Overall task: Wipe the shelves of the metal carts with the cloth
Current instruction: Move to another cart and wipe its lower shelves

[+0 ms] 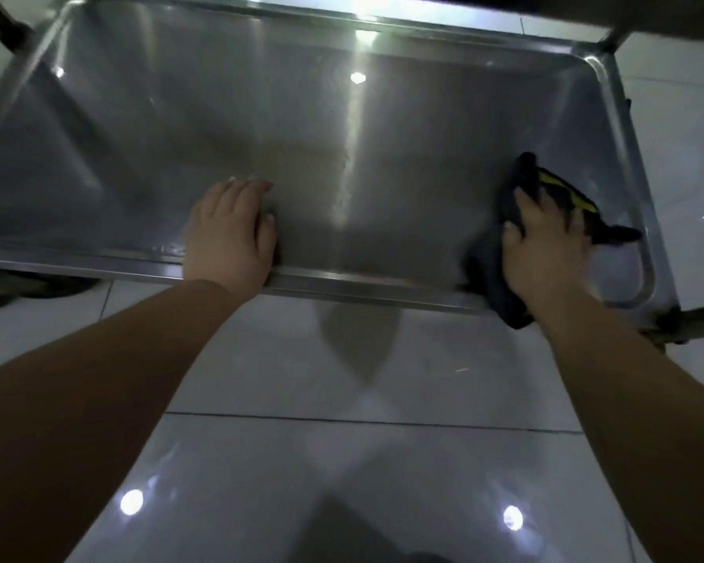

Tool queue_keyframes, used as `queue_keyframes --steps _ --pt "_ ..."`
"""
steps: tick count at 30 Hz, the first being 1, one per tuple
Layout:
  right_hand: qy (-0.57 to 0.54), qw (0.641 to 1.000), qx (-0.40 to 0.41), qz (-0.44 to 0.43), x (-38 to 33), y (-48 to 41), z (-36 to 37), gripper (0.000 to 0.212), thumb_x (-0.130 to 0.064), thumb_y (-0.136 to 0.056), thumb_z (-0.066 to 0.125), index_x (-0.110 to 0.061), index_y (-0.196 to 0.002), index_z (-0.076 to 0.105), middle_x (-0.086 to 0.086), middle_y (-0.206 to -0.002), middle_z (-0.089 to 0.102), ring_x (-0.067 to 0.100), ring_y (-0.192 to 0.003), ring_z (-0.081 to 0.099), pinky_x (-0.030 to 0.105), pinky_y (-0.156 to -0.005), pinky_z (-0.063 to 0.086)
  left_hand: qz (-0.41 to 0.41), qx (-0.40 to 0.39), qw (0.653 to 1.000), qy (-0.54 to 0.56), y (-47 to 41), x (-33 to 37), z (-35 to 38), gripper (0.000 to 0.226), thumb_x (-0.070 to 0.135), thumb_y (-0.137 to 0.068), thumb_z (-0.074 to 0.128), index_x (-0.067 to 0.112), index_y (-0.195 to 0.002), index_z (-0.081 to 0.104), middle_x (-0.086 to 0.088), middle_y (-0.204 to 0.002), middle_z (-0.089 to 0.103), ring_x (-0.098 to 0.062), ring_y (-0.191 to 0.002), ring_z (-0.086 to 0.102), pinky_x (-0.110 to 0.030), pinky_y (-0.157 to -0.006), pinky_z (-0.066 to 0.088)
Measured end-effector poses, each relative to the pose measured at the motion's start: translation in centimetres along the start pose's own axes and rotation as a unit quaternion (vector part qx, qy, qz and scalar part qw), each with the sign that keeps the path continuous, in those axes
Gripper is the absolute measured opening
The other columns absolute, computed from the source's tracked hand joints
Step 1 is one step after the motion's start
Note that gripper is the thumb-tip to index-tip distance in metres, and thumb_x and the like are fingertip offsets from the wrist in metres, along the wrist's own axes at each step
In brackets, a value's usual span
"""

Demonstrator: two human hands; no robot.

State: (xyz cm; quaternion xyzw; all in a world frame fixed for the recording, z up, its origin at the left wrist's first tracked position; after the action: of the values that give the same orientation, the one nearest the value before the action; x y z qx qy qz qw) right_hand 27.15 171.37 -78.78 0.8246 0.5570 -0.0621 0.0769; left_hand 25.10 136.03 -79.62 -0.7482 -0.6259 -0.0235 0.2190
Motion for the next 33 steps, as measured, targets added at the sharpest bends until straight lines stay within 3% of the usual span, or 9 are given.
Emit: queue_keyframes --steps 2,7,11,14,21,26,29,31,33 --pt "0.019 0.997 -0.007 -0.069 -6.1 -0.4 1.2 0.052 -0.037 -0.098 0.038 -0.036 -0.149 0.028 -0.002 -0.159 0.023 0.04 -0.142 0.017 0.057 -0.113 0.018 -0.014 0.002 1.0 -0.002 0.1 -0.3 -0.1 0.047 0.031 -0.092 0.036 0.009 -0.131 0.05 -0.016 -0.13 0.055 -0.038 -0.125 0.044 -0.044 -0.107 0.03" --pt "0.0 0.973 -0.049 -0.227 -21.3 2.7 3.6 0.051 -0.039 -0.099 0.035 -0.041 -0.148 0.025 -0.008 -0.161 0.017 0.035 -0.147 0.005 0.055 -0.117 0.004 -0.048 0.022 0.999 -0.002 0.1 0.1 -0.5 0.047 0.035 -0.095 0.034 0.008 -0.133 0.047 -0.016 -0.129 0.051 -0.039 -0.123 0.041 -0.046 -0.105 0.029" --pt "-0.015 0.944 -0.096 -0.314 -25.1 4.0 4.5 0.049 -0.036 -0.101 0.03 -0.043 -0.149 0.022 -0.009 -0.161 0.013 0.031 -0.148 0.0 0.053 -0.118 0.0 -0.082 0.013 0.996 0.033 -0.2 -0.3 -0.7 0.05 0.038 -0.096 0.029 0.009 -0.134 0.046 -0.015 -0.129 0.052 -0.037 -0.123 0.042 -0.051 -0.104 0.032" --pt "0.008 0.957 -0.07 -0.28 -22.2 1.4 4.3 0.047 -0.04 -0.099 0.035 -0.042 -0.146 0.029 -0.01 -0.159 0.021 0.032 -0.146 0.013 0.053 -0.116 0.012 -0.08 0.005 0.997 0.013 -0.1 -0.2 -0.5 0.054 0.04 -0.095 0.028 0.009 -0.134 0.048 -0.014 -0.132 0.053 -0.037 -0.126 0.042 -0.048 -0.105 0.032" --pt "0.006 0.998 -0.046 -0.051 -5.6 -5.9 0.8 0.05 -0.041 -0.099 0.031 -0.033 -0.148 0.029 0.001 -0.158 0.025 0.04 -0.141 0.021 0.052 -0.114 0.021 -0.081 0.02 0.996 0.037 0.2 -0.2 -0.6 0.054 0.04 -0.093 0.027 0.011 -0.131 0.051 -0.011 -0.134 0.052 -0.033 -0.132 0.036 -0.045 -0.107 0.024" --pt "0.003 0.998 -0.013 -0.056 2.7 -1.0 0.6 0.064 -0.049 -0.09 0.02 -0.022 -0.145 0.038 0.013 -0.15 0.039 0.041 -0.137 0.033 0.051 -0.116 0.02 -0.077 0.009 0.996 0.038 0.4 -0.1 -0.7 0.051 0.039 -0.092 0.028 0.012 -0.129 0.051 -0.01 -0.131 0.053 -0.032 -0.132 0.036 -0.046 -0.107 0.024" --pt "0.019 0.999 0.008 -0.032 3.3 0.2 0.4 0.06 -0.048 -0.092 0.024 -0.024 -0.146 0.037 0.01 -0.152 0.036 0.04 -0.139 0.029 0.054 -0.115 0.019 -0.074 0.005 0.997 0.038 0.4 -0.1 -0.8 0.049 0.037 -0.092 0.029 0.012 -0.127 0.052 -0.01 -0.129 0.054 -0.031 -0.131 0.037 -0.047 -0.106 0.025" --pt "0.005 1.0 0.003 0.02 0.5 0.2 1.0 0.053 -0.04 -0.097 0.032 -0.026 -0.148 0.034 0.009 -0.155 0.03 0.043 -0.14 0.023 0.057 -0.114 0.018 -0.068 0.007 0.997 0.041 0.5 -0.1 -0.9 0.048 0.036 -0.091 0.029 0.012 -0.126 0.053 -0.01 -0.127 0.055 -0.032 -0.13 0.038 -0.047 -0.106 0.025" --pt "0.007 1.0 0.002 0.012 -4.1 1.3 1.5 0.051 -0.038 -0.099 0.034 -0.028 -0.149 0.031 0.006 -0.157 0.027 0.044 -0.14 0.021 0.057 -0.113 0.019 -0.073 0.011 0.996 0.045 0.4 -0.4 -0.9 0.048 0.034 -0.091 0.029 0.012 -0.126 0.053 -0.011 -0.126 0.055 -0.032 -0.13 0.038 -0.047 -0.106 0.025"
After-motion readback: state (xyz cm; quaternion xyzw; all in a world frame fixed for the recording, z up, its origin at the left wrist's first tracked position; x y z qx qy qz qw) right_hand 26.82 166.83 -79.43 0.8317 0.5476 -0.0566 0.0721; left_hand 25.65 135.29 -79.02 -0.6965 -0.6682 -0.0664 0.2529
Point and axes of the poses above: each hand's wrist, its own y-axis away from the middle knuckle, its own z-axis out of the palm, x = y × z, the point moved 2 cm from there along -y, towards the middle knuckle
